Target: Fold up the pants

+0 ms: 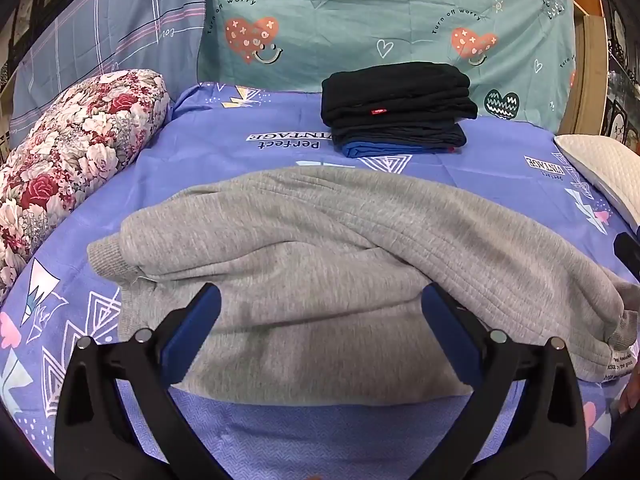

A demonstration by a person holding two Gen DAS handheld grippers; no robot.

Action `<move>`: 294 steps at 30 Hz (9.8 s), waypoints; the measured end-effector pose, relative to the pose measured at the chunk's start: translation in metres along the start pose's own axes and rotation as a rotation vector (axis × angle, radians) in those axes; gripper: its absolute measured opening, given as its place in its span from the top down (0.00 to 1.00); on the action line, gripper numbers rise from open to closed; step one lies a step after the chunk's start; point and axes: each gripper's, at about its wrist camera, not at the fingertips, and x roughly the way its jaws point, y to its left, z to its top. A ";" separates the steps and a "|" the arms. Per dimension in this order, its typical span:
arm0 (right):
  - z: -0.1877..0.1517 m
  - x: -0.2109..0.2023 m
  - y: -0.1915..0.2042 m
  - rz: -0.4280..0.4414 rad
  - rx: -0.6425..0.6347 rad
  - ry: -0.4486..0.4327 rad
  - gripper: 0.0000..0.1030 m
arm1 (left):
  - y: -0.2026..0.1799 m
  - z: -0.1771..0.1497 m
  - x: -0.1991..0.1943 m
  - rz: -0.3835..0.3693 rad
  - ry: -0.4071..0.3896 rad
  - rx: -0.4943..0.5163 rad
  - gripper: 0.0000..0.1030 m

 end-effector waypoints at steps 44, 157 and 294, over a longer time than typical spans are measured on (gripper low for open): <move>0.000 -0.001 0.001 0.001 0.001 -0.004 0.01 | 0.001 0.001 0.000 -0.003 -0.003 -0.003 0.02; 0.016 0.140 -0.075 -0.056 -0.676 0.445 0.39 | 0.178 0.069 0.145 -0.353 0.481 -0.455 0.32; 0.078 0.326 0.088 0.289 -0.844 0.553 0.93 | 0.136 0.115 0.204 -0.141 0.487 0.056 0.41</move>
